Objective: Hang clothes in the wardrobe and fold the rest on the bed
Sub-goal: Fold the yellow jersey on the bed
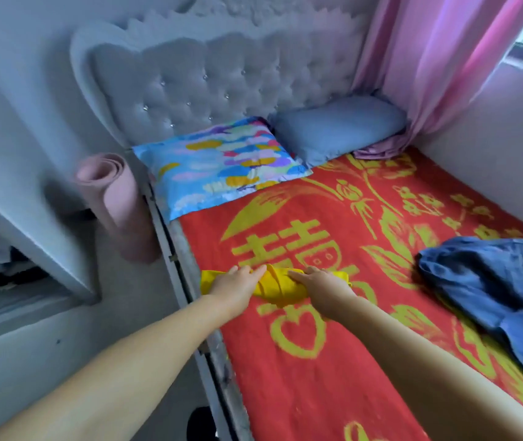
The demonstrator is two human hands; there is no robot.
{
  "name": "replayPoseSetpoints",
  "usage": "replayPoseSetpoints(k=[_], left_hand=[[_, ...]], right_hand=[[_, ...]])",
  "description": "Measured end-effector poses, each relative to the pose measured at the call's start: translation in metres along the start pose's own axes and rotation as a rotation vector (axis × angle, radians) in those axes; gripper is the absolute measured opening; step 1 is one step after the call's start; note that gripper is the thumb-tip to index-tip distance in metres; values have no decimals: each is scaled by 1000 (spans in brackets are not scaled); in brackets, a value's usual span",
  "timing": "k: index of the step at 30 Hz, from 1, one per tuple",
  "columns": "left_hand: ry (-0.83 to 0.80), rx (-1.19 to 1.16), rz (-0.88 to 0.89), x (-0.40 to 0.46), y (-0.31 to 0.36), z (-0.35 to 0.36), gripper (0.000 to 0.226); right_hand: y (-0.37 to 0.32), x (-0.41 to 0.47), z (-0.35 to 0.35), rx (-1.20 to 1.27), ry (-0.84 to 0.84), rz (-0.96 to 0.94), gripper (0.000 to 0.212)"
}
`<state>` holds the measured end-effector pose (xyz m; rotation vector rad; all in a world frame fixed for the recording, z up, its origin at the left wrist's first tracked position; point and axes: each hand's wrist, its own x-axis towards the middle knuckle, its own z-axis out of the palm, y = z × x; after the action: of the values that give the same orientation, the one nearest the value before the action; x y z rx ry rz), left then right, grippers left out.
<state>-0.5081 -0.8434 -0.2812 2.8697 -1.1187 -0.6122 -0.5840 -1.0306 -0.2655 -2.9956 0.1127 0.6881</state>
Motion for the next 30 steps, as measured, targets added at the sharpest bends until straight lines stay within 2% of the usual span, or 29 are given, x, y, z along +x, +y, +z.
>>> replayPoseSetpoints(k=[7, 12, 22, 26, 30], left_hand=[[52, -25, -318, -120, -147, -17, 79], [45, -51, -501, -202, -248, -6, 74], [48, -81, -712, -368, -460, -4, 64], [91, -107, -762, -408, -517, -2, 55], [68, -172, -819, -426, -565, 6, 58]], right_hand=[[-179, 47, -53, -195, 18, -341, 63], [-319, 85, -67, -322, -10, -491, 67], [-600, 133, -85, -372, -12, -774, 59], [-673, 147, -95, -379, -56, -850, 58], [-729, 172, -100, -423, -107, -934, 63]])
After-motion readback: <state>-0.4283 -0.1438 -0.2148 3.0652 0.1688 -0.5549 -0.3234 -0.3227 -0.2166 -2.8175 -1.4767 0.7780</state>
